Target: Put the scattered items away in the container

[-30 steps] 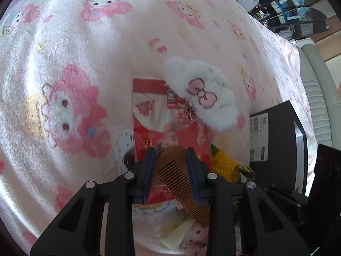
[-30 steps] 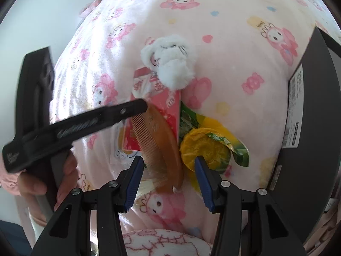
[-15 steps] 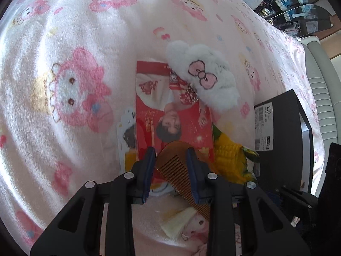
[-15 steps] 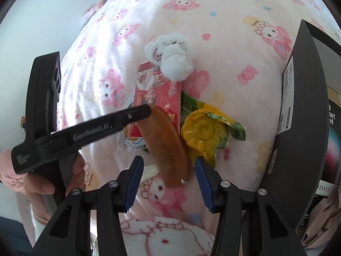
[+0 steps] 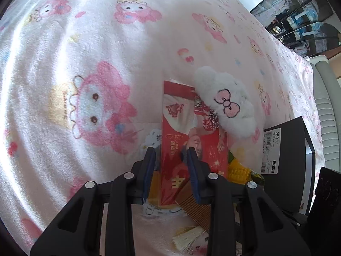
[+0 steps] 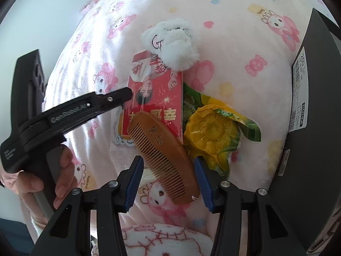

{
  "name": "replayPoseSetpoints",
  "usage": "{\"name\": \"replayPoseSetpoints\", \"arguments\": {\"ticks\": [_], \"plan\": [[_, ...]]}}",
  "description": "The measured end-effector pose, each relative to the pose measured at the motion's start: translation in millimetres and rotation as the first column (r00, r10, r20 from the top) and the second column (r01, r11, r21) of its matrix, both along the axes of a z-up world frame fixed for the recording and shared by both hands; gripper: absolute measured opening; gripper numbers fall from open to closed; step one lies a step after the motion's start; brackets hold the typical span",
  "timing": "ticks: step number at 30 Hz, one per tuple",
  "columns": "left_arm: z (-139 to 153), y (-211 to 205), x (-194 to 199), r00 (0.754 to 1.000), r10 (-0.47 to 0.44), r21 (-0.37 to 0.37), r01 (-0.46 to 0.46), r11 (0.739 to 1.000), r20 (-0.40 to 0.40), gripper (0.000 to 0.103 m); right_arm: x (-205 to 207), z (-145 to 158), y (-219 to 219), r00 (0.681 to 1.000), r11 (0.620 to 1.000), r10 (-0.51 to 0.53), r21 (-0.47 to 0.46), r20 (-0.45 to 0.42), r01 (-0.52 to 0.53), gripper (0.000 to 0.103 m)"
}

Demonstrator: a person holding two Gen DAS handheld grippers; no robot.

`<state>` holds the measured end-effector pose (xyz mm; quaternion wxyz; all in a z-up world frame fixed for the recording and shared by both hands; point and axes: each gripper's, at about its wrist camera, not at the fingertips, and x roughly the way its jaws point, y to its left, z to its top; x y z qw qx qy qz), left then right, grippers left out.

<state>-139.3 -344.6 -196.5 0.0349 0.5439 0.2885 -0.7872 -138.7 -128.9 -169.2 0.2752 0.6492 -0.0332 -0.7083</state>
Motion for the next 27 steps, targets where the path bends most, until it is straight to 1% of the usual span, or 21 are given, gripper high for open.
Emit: {"name": "replayPoseSetpoints", "arguments": {"ticks": [3, 5, 7, 8, 10, 12, 13, 14, 15, 16, 17, 19, 20, 21, 23, 24, 25, 26, 27], "plan": [[-2, 8, 5, 0.999, -0.044, 0.005, 0.044, 0.999, 0.007, 0.030, -2, -2, -1, 1.000, 1.000, -0.010, -0.002, 0.002, 0.010, 0.046], [-4, 7, 14, 0.998, -0.050, 0.047, 0.048, 0.998, 0.031, 0.030, -2, -1, 0, 1.000, 1.000, -0.016, -0.008, 0.001, 0.016, 0.046], [1, 4, 23, 0.998, -0.054, 0.083, 0.053, 0.995, 0.014, 0.030, -3, 0, 1, 1.000, 1.000, -0.028, -0.011, 0.001, 0.028, 0.046], [5, 2, 25, 0.999, -0.050, 0.086, 0.050, 0.995, -0.001, 0.030, -3, 0, -2, 1.000, 0.999, -0.031, -0.011, -0.001, 0.031, 0.046], [14, 4, 26, 0.998, -0.056, 0.059, 0.058, 0.997, -0.033, 0.030, -2, 1, -2, 1.000, 1.000, -0.027, -0.004, -0.014, 0.027, 0.046], [19, 9, 23, 0.997, -0.075, 0.018, 0.075, 0.997, -0.037, 0.030, -1, 1, -2, 1.000, 1.000, -0.018, -0.001, -0.008, 0.018, 0.046], [19, 13, 24, 0.995, -0.092, 0.023, 0.093, 0.995, -0.040, 0.031, -1, 1, -2, 1.000, 1.000, -0.015, -0.003, -0.008, 0.015, 0.046], [18, 16, 26, 0.993, -0.110, 0.044, 0.112, 0.993, -0.046, 0.034, 0, 1, -1, 1.000, 1.000, -0.012, -0.004, -0.005, 0.012, 0.046], [16, 15, 34, 0.992, -0.121, 0.064, 0.124, 0.990, -0.048, 0.042, 0, 2, 2, 1.000, 1.000, -0.007, -0.006, -0.003, 0.007, 0.046], [12, 16, 36, 0.990, -0.131, 0.079, 0.135, 0.988, -0.043, 0.047, 2, 2, 2, 1.000, 1.000, -0.004, -0.008, -0.002, 0.004, 0.046], [8, 19, 39, 0.990, -0.136, 0.083, 0.139, 0.987, -0.032, 0.056, 5, 5, 4, 1.000, 1.000, 0.002, -0.008, -0.003, -0.002, 0.046], [-3, 21, 42, 0.992, -0.128, 0.077, 0.128, 0.989, 0.003, 0.055, 10, 7, 5, 1.000, 1.000, 0.015, -0.010, -0.006, -0.015, 0.046], [-8, 21, 41, 0.993, -0.119, 0.087, 0.118, 0.989, 0.005, 0.053, 12, 7, 5, 1.000, 1.000, 0.019, -0.007, -0.008, -0.019, 0.046], [-10, 18, 44, 0.995, -0.098, 0.091, 0.098, 0.991, 0.001, 0.042, 13, 7, 5, 1.000, 1.000, 0.020, 0.000, -0.011, -0.020, 0.046], [-9, 17, 47, 0.997, -0.076, 0.101, 0.076, 0.992, 0.001, 0.024, 14, 7, 5, 1.000, 1.000, 0.020, 0.010, -0.011, -0.020, 0.046], [-7, 15, 50, 0.998, -0.063, 0.112, 0.064, 0.992, -0.013, 0.019, 15, 6, 4, 1.000, 1.000, 0.021, 0.010, -0.009, -0.021, 0.046], [-2, 13, 54, 0.998, -0.055, 0.130, 0.059, 0.990, -0.036, 0.015, 15, 6, 3, 1.000, 1.000, 0.023, 0.008, -0.007, -0.023, 0.046], [1, 10, 59, 0.998, -0.045, 0.143, 0.052, 0.988, -0.051, 0.009, 16, 5, 0, 1.000, 1.000, 0.022, 0.006, -0.009, -0.022, 0.046], [3, 8, 63, 0.998, -0.036, 0.147, 0.044, 0.988, -0.058, 0.000, 17, 6, 1, 1.000, 1.000, 0.021, 0.005, -0.012, -0.021, 0.046]]}}
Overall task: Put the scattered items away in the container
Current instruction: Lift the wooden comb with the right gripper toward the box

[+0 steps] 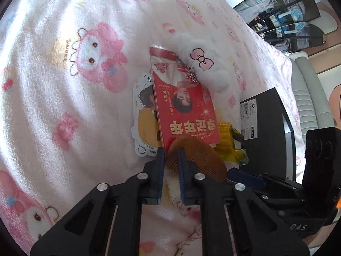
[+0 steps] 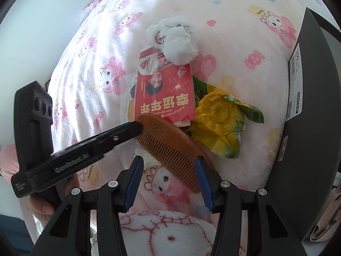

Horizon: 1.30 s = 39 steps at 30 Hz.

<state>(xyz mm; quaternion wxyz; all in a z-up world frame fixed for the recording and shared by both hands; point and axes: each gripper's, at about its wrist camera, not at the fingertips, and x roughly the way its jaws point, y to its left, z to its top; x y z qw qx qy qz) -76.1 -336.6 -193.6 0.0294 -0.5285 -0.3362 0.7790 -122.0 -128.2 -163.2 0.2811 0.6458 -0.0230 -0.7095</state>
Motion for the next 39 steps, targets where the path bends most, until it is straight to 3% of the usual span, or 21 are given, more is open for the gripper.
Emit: {"name": "replayPoseSetpoints", "arguments": {"ticks": [5, 7, 8, 9, 11, 13, 15, 17, 21, 25, 26, 28, 29, 31, 34, 37, 39], "plan": [[1, -6, 17, 0.999, -0.010, 0.094, 0.014, 0.995, -0.043, 0.000, 3, 2, -1, 1.000, 1.000, -0.003, 0.011, -0.014, 0.003, 0.046], [-9, -9, 13, 1.000, 0.009, 0.087, -0.009, 0.996, -0.001, 0.012, 4, 1, 0, 1.000, 1.000, -0.002, 0.010, -0.012, 0.002, 0.046], [-15, -10, 8, 0.999, 0.021, 0.079, -0.023, 0.997, 0.029, 0.034, 4, 1, 0, 1.000, 1.000, -0.003, 0.009, -0.010, 0.003, 0.046], [-21, -10, 4, 0.999, 0.031, 0.106, -0.035, 0.994, 0.034, 0.043, 4, 1, 0, 1.000, 1.000, -0.004, 0.010, -0.011, 0.004, 0.046], [-27, -8, -5, 0.999, 0.030, 0.159, -0.034, 0.987, 0.030, 0.043, 5, 2, 1, 1.000, 1.000, -0.004, 0.007, -0.013, 0.004, 0.046], [-26, 0, -12, 1.000, 0.013, 0.145, -0.015, 0.989, 0.017, 0.043, 5, 2, 1, 1.000, 1.000, 0.003, 0.006, -0.014, -0.003, 0.046], [-26, 7, -17, 1.000, -0.007, 0.158, 0.004, 0.987, 0.013, 0.024, 6, 0, -1, 1.000, 1.000, 0.007, 0.015, -0.019, -0.007, 0.046], [-24, 9, -16, 1.000, 0.001, 0.170, -0.003, 0.985, 0.007, 0.018, 6, -3, -3, 1.000, 1.000, 0.005, 0.019, -0.013, -0.005, 0.046], [0, 1, 5, 0.995, 0.077, 0.110, -0.070, 0.991, -0.057, 0.011, 7, -4, -4, 1.000, 1.000, 0.007, 0.012, -0.008, -0.007, 0.046], [15, -28, 46, 0.966, 0.239, 0.048, -0.236, 0.971, -0.099, 0.011, 6, -4, -4, 1.000, 1.000, 0.019, 0.013, 0.003, -0.019, 0.046], [14, -31, 55, 0.964, 0.247, 0.040, -0.245, 0.969, -0.094, 0.012, 6, -5, -5, 1.000, 1.000, 0.025, 0.015, 0.007, -0.026, 0.046], [1, -31, 61, 0.974, 0.227, 0.009, -0.227, 0.974, -0.027, 0.024, 5, -8, -6, 0.999, 0.999, 0.042, 0.004, 0.031, -0.042, 0.046], [-4, -29, 64, 0.976, 0.219, -0.030, -0.218, 0.975, 0.009, 0.036, 4, -10, -7, 0.997, 0.999, 0.052, -0.005, 0.052, -0.052, 0.046], [-6, -31, 70, 0.976, 0.218, -0.082, -0.216, 0.973, 0.014, 0.036, 3, -16, -11, 0.991, 0.996, 0.087, -0.024, 0.101, -0.085, 0.046], [0, -38, 70, 0.969, 0.245, -0.091, -0.246, 0.965, -0.022, 0.037, 0, -25, -18, 0.973, 0.989, 0.148, -0.050, 0.176, -0.141, 0.046], [1, -44, 58, 0.966, 0.257, -0.131, -0.260, 0.957, -0.034, 0.037, -5, -32, -25, 0.963, 0.983, 0.183, -0.032, 0.199, -0.180, 0.046], [-7, -42, 46, 0.972, 0.236, -0.155, -0.231, 0.960, 0.010, 0.036, -11, -36, -29, 0.963, 0.984, 0.179, -0.017, 0.199, -0.179, 0.046]]}}
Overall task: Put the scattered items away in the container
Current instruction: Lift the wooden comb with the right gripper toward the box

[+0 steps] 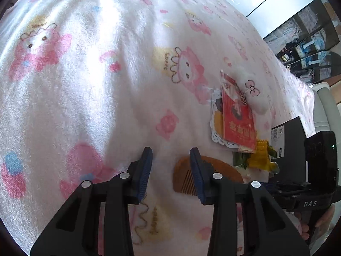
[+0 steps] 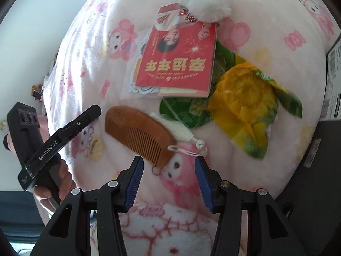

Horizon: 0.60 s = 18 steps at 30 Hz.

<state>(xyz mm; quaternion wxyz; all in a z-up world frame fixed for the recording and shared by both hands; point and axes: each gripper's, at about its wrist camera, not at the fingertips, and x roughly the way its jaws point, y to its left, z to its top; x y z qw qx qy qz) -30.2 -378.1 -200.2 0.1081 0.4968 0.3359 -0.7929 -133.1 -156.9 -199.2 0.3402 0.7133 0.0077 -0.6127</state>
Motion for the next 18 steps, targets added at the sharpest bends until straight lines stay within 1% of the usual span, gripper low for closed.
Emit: {"name": "replayPoseSetpoints", "arguments": {"ticks": [1, 2, 3, 6, 7, 8, 10, 11, 12, 13, 14, 16, 18], "plan": [[-2, 2, -2, 1.000, -0.012, -0.004, 0.012, 1.000, 0.025, 0.035, -3, -3, -1, 1.000, 1.000, -0.007, -0.004, 0.013, 0.007, 0.046], [-2, 6, -3, 0.999, -0.027, -0.006, 0.027, 1.000, 0.031, 0.035, -6, -5, -1, 1.000, 1.000, -0.013, -0.014, 0.027, 0.013, 0.046], [-2, 11, -3, 0.999, -0.036, 0.004, 0.036, 0.999, 0.026, 0.035, -8, -8, -2, 0.999, 0.999, -0.017, -0.032, 0.040, 0.018, 0.046], [-3, 23, -1, 0.998, -0.063, 0.091, 0.062, 0.994, -0.002, 0.036, -10, -10, 1, 0.997, 0.996, -0.037, -0.079, 0.062, 0.042, 0.046], [-2, 25, 1, 0.998, -0.058, 0.098, 0.058, 0.993, -0.007, 0.036, -11, -10, 2, 0.997, 0.995, -0.048, -0.089, 0.064, 0.054, 0.045], [0, 26, 4, 0.999, -0.041, 0.086, 0.041, 0.995, -0.009, 0.036, -12, -9, 3, 0.997, 0.993, -0.058, -0.096, 0.052, 0.063, 0.043], [2, 21, 8, 1.000, 0.004, 0.059, -0.004, 0.998, -0.008, 0.036, -13, -6, 1, 0.998, 0.995, -0.058, -0.084, 0.017, 0.059, 0.042], [1, 17, 9, 1.000, 0.022, 0.067, -0.021, 0.998, -0.013, 0.036, -13, -6, -1, 0.999, 0.996, -0.049, -0.071, 0.013, 0.049, 0.042], [-1, 14, 8, 1.000, 0.025, 0.091, -0.024, 0.996, -0.013, 0.036, -13, -6, -4, 0.999, 0.998, -0.032, -0.058, 0.012, 0.032, 0.042], [-5, 13, 6, 1.000, 0.017, 0.117, -0.016, 0.993, -0.006, 0.036, -12, -7, -8, 1.000, 0.999, -0.010, -0.048, 0.013, 0.011, 0.042], [-7, 12, 3, 1.000, 0.006, 0.127, -0.006, 0.992, 0.001, 0.036, -11, -9, -11, 1.000, 0.999, 0.013, -0.042, 0.019, -0.012, 0.042], [-5, 18, 0, 1.000, -0.023, 0.120, 0.023, 0.993, 0.001, 0.036, -11, -13, -17, 0.998, 0.998, 0.040, -0.050, 0.048, -0.037, 0.042], [-2, 26, -3, 0.999, -0.043, 0.118, 0.043, 0.992, 0.001, 0.036, -13, -17, -17, 0.997, 0.998, 0.028, -0.064, 0.073, -0.023, 0.042]]}}
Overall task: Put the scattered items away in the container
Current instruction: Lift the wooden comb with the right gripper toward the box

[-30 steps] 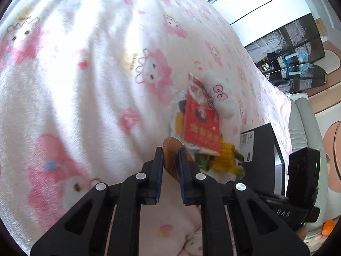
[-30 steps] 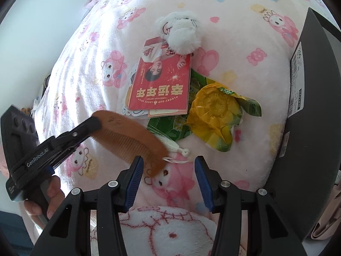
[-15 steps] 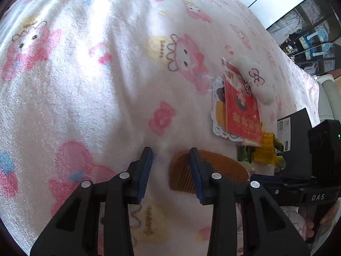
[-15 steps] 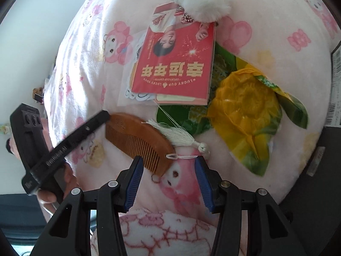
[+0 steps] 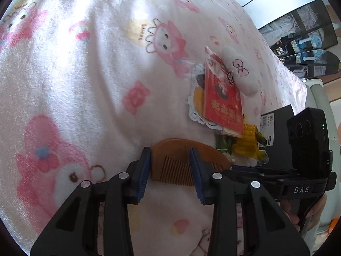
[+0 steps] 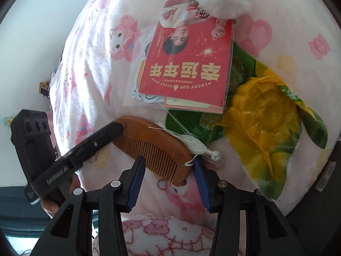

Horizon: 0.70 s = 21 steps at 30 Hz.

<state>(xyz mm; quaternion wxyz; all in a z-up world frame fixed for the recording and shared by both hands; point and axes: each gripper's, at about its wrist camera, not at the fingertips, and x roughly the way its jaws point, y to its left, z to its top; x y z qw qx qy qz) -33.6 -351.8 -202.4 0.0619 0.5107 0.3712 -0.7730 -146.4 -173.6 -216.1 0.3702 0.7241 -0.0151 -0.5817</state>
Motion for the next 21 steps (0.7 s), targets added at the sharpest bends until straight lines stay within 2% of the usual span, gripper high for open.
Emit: {"name": "replayPoseSetpoints", "arguments": {"ticks": [2, 5, 11, 16, 21], "plan": [[4, 6, -1, 1.000, 0.000, -0.016, 0.000, 1.000, 0.002, 0.036, -1, 1, 1, 1.000, 1.000, -0.015, -0.006, -0.008, 0.015, 0.042], [18, 8, 6, 1.000, 0.005, 0.014, -0.005, 1.000, -0.027, 0.036, 1, 12, 9, 0.996, 0.998, -0.064, -0.024, -0.059, 0.063, 0.038], [79, 22, 16, 0.990, -0.027, -0.001, 0.027, 1.000, -0.140, 0.034, 22, 64, 38, 0.974, 0.973, -0.182, -0.169, -0.131, 0.159, 0.038], [125, 54, 17, 0.967, -0.063, 0.012, 0.068, 0.998, -0.247, 0.027, 32, 110, 81, 0.945, 0.926, -0.291, -0.290, -0.148, 0.240, 0.038], [155, 103, 6, 0.939, -0.145, 0.000, 0.153, 0.988, -0.312, 0.026, 42, 142, 143, 0.900, 0.887, -0.389, -0.344, -0.194, 0.309, 0.038]]}}
